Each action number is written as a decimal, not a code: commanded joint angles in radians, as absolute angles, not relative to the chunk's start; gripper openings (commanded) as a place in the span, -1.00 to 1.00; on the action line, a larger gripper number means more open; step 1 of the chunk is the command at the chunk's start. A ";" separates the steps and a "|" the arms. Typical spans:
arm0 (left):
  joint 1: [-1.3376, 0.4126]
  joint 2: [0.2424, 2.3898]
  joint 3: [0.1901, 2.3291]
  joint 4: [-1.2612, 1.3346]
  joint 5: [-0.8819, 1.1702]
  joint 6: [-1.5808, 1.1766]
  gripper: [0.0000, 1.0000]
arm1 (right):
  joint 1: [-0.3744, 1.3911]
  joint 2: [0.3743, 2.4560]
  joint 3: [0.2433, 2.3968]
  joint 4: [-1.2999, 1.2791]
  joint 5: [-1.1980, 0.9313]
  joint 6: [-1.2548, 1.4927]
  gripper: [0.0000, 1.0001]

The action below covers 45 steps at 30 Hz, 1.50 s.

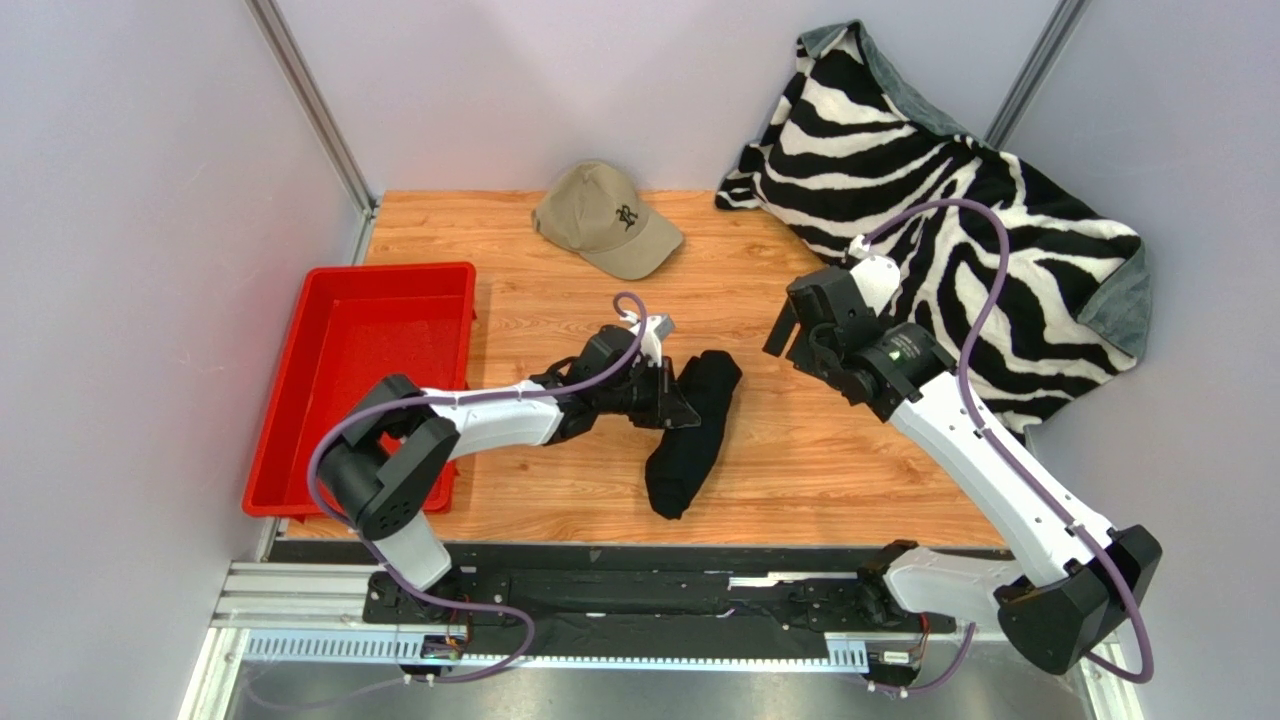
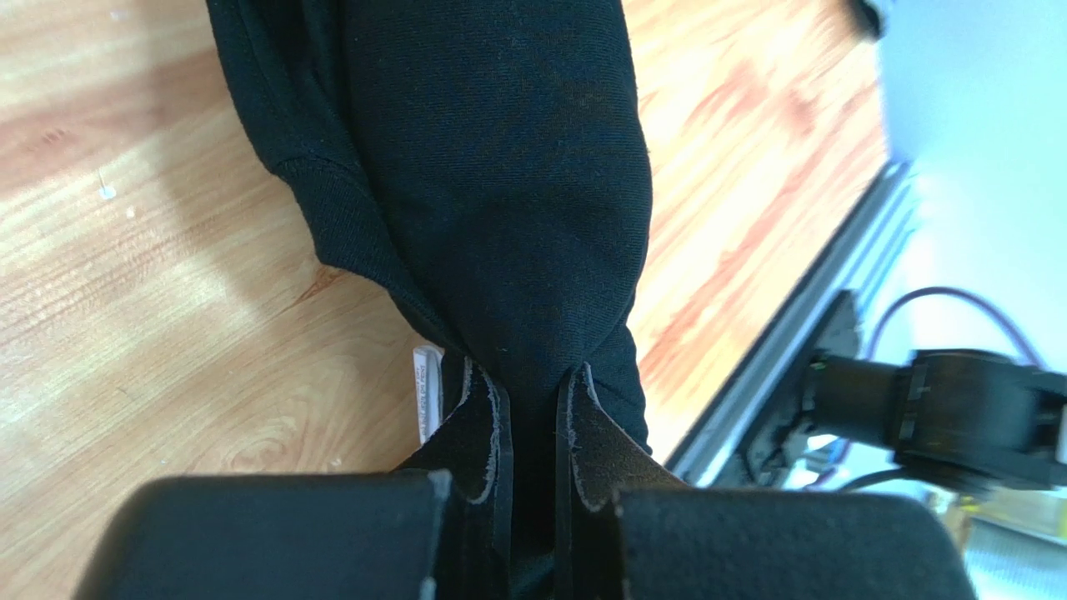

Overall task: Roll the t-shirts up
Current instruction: Pick up the T-shirt from the center of the board, then place the T-shirt in the bin.

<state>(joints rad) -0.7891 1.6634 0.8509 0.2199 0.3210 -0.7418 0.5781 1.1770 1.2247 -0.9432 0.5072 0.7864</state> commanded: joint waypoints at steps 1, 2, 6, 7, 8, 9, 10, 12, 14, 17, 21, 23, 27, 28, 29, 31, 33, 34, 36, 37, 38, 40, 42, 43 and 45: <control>-0.743 1.568 0.880 0.298 0.380 -0.807 -1.00 | 0.572 1.164 1.174 -0.940 0.537 0.801 0.59; -0.733 1.550 0.885 0.295 0.387 -0.810 -1.00 | 0.572 1.158 1.160 -0.939 0.535 0.799 0.59; -0.670 1.490 0.925 0.252 0.384 -0.802 -1.00 | 0.569 1.140 1.132 -0.924 0.525 0.801 0.59; -0.645 1.476 0.930 0.239 0.368 -0.807 -1.00 | 0.569 1.138 1.129 -0.922 0.519 0.799 0.59; -0.631 1.442 0.928 0.242 0.353 -0.811 -1.00 | 0.569 1.137 1.127 -0.919 0.517 0.801 0.59; -0.615 1.424 0.922 0.248 0.321 -0.824 -1.00 | 0.569 1.135 1.124 -0.917 0.512 0.798 0.59; -0.600 1.405 0.922 0.250 0.302 -0.825 -1.00 | 0.569 1.135 1.124 -0.916 0.512 0.799 0.59; -0.548 1.356 0.930 0.239 0.226 -0.827 -1.00 | 0.569 1.129 1.121 -0.911 0.500 0.796 0.59; -0.481 1.324 0.940 0.235 0.186 -0.828 -1.00 | 0.569 1.121 1.109 -0.899 0.488 0.792 0.59; -0.379 1.305 0.985 0.213 0.134 -0.844 -1.00 | 0.566 1.106 1.082 -0.868 0.465 0.788 0.58; -0.270 1.284 0.982 0.238 -0.030 -0.876 -1.00 | 0.569 1.086 1.048 -0.841 0.436 0.778 0.58; -0.235 1.288 0.983 0.259 -0.072 -0.874 -1.00 | 0.569 1.077 1.029 -0.822 0.420 0.776 0.57; -0.118 1.322 0.965 0.310 -0.090 -0.934 -1.00 | 0.569 1.068 1.000 -0.776 0.399 0.759 0.57; -0.074 1.325 0.951 0.352 -0.106 -0.949 -1.00 | 0.569 1.068 0.996 -0.767 0.399 0.753 0.56; -0.055 1.328 0.913 0.380 -0.123 -0.965 -1.00 | 0.569 1.068 0.991 -0.750 0.397 0.749 0.56; -0.006 1.345 0.881 0.460 -0.146 -1.008 -1.00 | 0.568 1.071 0.986 -0.735 0.391 0.730 0.56; 0.038 1.365 0.861 0.491 -0.159 -1.049 -1.00 | 0.569 1.078 0.980 -0.713 0.387 0.719 0.57; 0.052 1.382 0.851 0.498 -0.173 -1.066 -1.00 | 0.569 1.081 0.979 -0.706 0.384 0.707 0.57; 0.086 1.391 0.802 0.552 -0.240 -1.127 -1.00 | 0.568 1.094 0.973 -0.675 0.359 0.698 0.57; 0.095 1.397 0.779 0.580 -0.264 -1.140 -1.00 | 0.569 1.097 0.965 -0.661 0.345 0.695 0.57; 0.115 1.400 0.746 0.606 -0.284 -1.147 -1.00 | 0.569 1.100 0.960 -0.635 0.336 0.689 0.57; 0.136 1.419 0.724 0.646 -0.331 -1.163 -1.00 | 0.569 1.117 0.951 -0.614 0.313 0.681 0.57; 0.162 1.443 0.707 0.688 -0.350 -1.173 -1.00 | 0.569 1.129 0.945 -0.585 0.298 0.664 0.57; 0.170 1.477 0.701 0.710 -0.351 -1.178 -1.00 | 0.569 1.146 0.940 -0.572 0.292 0.657 0.57; 0.192 1.517 0.674 0.803 -0.374 -1.222 -1.00 | 0.569 1.166 0.937 -0.537 0.263 0.635 0.57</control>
<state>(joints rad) 0.1520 1.4670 0.6846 0.5098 -0.2962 -1.1278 0.5724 1.1301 0.9485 -0.6521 0.3187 0.6922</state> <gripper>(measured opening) 0.095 0.785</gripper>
